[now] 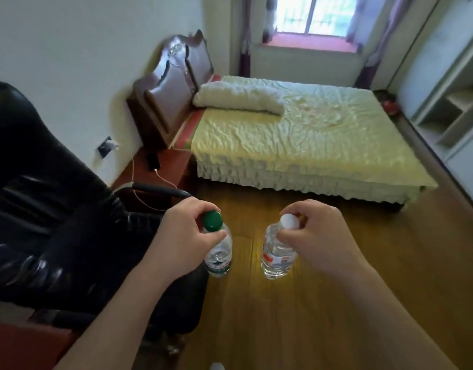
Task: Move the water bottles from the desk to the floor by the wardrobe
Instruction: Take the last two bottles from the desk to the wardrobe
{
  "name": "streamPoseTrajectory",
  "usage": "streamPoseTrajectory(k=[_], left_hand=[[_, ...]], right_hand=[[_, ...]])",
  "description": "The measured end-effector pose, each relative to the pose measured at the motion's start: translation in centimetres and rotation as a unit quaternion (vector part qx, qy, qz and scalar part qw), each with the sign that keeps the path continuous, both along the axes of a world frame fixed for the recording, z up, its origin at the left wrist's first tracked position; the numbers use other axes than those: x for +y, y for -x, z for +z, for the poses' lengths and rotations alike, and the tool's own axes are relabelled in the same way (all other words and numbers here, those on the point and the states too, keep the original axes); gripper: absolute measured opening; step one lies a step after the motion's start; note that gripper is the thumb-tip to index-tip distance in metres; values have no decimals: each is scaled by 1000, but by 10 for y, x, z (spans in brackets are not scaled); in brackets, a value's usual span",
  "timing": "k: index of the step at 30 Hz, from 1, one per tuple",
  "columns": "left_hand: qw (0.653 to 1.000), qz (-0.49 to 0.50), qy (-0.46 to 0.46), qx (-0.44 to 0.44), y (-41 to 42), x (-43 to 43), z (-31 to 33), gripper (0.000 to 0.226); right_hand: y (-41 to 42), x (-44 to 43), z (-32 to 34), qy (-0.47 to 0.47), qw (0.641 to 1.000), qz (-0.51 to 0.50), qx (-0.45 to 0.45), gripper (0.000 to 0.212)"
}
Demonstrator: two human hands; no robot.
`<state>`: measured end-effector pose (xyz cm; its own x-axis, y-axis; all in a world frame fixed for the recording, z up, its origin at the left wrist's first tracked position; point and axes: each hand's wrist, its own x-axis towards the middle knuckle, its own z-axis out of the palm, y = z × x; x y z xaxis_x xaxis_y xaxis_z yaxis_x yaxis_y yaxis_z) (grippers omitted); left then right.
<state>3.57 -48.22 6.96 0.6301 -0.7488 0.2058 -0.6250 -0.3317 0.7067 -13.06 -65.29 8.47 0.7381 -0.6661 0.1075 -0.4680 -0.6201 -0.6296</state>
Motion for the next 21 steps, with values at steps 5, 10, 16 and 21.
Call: streamPoseTrajectory(k=[5,10,16,21], left_hand=[[994,-110,-3,-8,-11,-84,-9,33],[981,-192,-20,-13,-1,-167,-11,33],[966,-256,-36,-4,36,-265,-12,31],[957,-285,-49,-1,81,-347,-12,26]], right_hand=[[25,-48,-10,-1,995,-98,-2,22],[60,-95,-12,-9,982,-187,-3,24],[113,-157,-18,-26,961,-276,-18,24],[165,-214,-22,-32,943,-330,-28,26]])
